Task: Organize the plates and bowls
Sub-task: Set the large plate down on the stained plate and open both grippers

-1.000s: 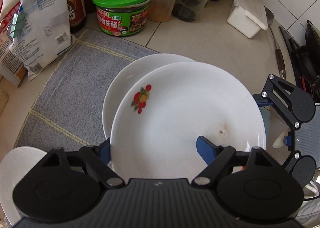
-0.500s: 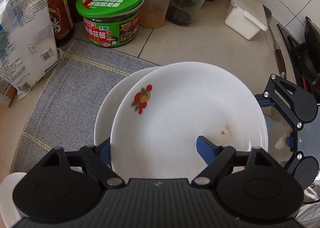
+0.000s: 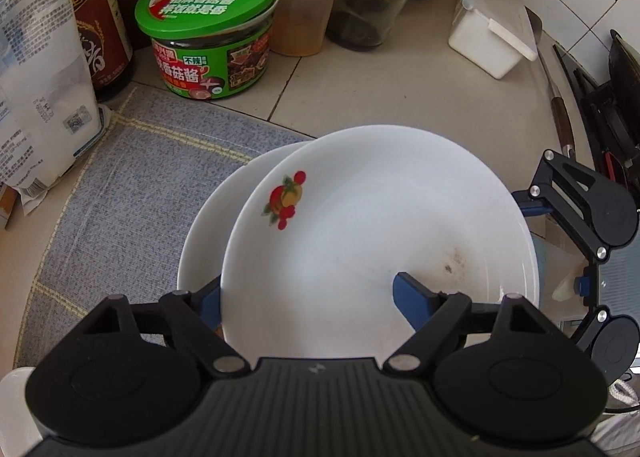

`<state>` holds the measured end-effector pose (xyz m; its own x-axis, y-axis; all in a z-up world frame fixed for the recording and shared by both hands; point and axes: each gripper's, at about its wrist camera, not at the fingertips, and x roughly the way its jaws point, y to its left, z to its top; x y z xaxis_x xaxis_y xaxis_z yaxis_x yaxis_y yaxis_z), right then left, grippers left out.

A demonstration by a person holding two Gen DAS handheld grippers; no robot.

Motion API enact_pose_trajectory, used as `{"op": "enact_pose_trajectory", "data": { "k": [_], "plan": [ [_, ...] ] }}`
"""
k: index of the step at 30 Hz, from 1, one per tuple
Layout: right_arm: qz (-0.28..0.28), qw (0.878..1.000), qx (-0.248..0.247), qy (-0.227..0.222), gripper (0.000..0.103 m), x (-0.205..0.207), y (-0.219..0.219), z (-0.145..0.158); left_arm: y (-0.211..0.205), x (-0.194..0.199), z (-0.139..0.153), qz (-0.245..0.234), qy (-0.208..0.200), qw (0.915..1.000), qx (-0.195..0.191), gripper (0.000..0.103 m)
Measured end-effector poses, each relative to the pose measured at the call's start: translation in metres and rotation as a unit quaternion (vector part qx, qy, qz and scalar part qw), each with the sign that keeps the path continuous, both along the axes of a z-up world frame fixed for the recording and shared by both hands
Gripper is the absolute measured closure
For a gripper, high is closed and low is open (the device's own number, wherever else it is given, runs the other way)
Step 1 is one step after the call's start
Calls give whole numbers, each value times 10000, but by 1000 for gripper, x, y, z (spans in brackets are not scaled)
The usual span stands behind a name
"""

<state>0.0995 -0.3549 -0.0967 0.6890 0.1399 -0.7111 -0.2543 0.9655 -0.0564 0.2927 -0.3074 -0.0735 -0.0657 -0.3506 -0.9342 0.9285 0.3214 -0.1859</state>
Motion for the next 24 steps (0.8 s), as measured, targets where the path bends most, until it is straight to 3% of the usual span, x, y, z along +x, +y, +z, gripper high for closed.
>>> {"op": "enact_pose_trajectory", "data": {
  "k": [24],
  "plan": [
    [-119, 9999, 89, 23, 0, -1, -1, 1, -6, 4, -9, -18, -32, 10000, 69, 19]
  ]
}}
